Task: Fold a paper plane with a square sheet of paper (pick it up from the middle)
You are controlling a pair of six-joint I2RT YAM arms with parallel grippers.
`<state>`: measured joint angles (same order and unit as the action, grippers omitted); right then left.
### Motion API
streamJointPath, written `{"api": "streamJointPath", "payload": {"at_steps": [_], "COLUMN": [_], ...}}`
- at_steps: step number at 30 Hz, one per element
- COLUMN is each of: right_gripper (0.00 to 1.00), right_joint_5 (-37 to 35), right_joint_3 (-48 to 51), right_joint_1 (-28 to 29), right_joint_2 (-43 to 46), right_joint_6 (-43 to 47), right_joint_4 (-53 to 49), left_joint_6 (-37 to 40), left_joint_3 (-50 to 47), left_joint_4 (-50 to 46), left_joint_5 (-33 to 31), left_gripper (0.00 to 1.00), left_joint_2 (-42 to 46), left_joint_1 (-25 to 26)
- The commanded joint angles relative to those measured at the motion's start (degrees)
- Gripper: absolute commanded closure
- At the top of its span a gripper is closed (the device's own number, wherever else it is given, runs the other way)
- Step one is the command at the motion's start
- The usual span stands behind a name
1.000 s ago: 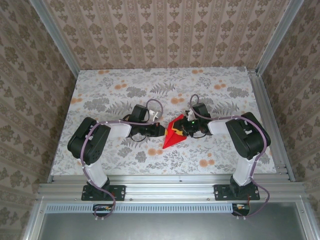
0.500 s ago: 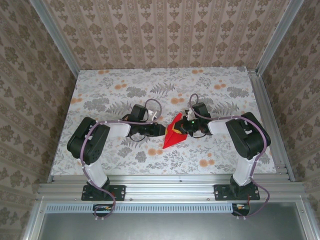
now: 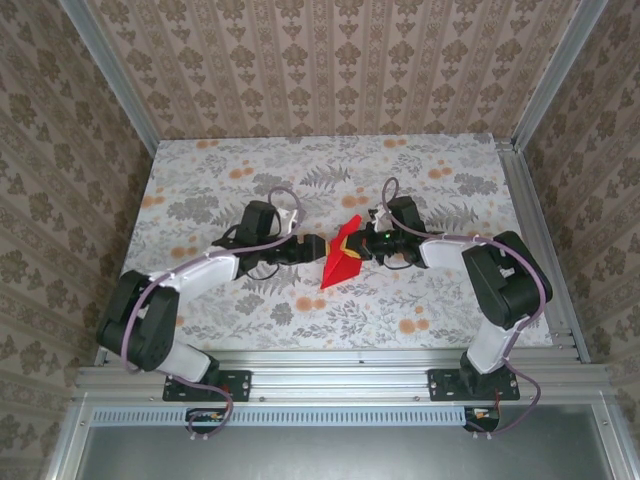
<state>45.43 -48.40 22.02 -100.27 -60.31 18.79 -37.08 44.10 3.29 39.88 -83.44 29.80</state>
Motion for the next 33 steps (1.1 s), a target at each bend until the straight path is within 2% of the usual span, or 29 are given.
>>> {"api": "streamJointPath", "payload": {"at_steps": [1,5,6,12,22,26,33], "right_gripper": [1.00,1.00,1.00,1.00,1.00,1.00,1.00], "right_joint_5": [2.6,2.7,2.7,3.3,3.8,4.1,4.4], "right_joint_3": [-2.2,-3.6,-3.9,-5.1,-5.1,-4.6,-3.9], "right_joint_1": [0.0,0.0,0.0,0.1,0.5,0.8,0.9], "right_joint_2": [3.3,4.5,4.7,4.8,5.5,5.3,5.4], "right_joint_6": [-3.5,-4.5,-4.7,-7.2,-10.6,-11.2,-11.6], "right_joint_4": [3.6,3.7,3.7,5.8,10.4,11.5,12.3], "left_joint_6": [-7.4,-12.1,-12.9,-21.6,-28.7,-29.7,-28.7], "left_joint_3": [-4.2,-6.9,-7.3,-11.2,-10.9,-9.7,-9.4], "left_joint_4": [1.8,2.1,1.8,8.8,17.7,19.6,19.2], "left_joint_5": [0.4,-1.0,-1.9,-2.7,-1.5,-0.8,-0.8], "left_gripper": [0.25,0.23,0.19,0.17,0.17,0.22,0.40], "left_joint_2": [2.2,7.4,8.9,14.6,12.2,11.4,10.4], "left_joint_1": [-1.6,-1.6,-1.6,-0.4,2.6,2.7,2.4]}}
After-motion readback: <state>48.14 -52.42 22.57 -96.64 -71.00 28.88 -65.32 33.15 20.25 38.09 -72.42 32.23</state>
